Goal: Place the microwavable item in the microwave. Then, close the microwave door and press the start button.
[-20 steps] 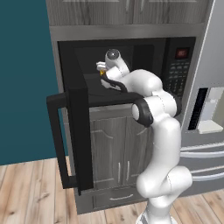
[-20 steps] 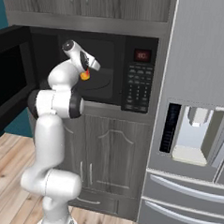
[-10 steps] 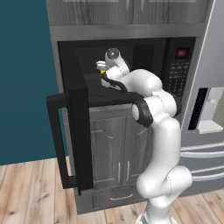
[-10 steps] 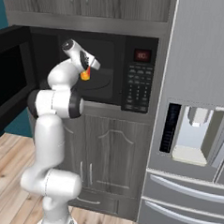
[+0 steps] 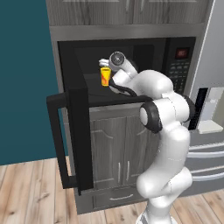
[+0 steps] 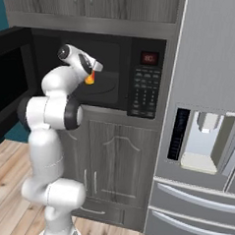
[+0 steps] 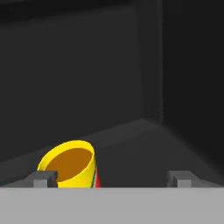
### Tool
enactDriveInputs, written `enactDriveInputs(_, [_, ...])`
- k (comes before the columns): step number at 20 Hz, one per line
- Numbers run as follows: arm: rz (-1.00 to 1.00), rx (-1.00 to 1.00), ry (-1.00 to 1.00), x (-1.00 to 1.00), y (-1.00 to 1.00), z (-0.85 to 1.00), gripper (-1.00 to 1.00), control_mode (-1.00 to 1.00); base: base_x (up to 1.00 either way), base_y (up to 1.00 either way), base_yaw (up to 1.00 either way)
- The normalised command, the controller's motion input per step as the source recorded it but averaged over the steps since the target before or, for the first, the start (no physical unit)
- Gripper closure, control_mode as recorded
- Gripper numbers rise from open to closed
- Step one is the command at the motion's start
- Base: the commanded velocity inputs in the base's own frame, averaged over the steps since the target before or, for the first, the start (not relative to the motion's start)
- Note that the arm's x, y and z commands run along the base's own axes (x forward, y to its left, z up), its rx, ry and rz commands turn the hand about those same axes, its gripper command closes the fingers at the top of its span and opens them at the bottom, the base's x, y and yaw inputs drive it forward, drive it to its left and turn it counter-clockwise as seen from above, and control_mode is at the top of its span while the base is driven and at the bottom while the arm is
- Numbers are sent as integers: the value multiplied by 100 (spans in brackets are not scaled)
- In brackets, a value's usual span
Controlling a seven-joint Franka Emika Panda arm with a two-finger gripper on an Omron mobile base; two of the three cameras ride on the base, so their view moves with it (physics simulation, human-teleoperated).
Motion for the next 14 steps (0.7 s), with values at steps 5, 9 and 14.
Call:
enactDriveInputs(5, [0, 0, -7, -74, -16, 2, -100, -100, 0, 0, 0])
enactDriveInputs(9, [0, -2, 0, -85, -14, 14, -100, -100, 0, 0, 0])
enactDriveInputs(14, [0, -2, 2, -89, -5, 22, -100, -100, 0, 0, 0])
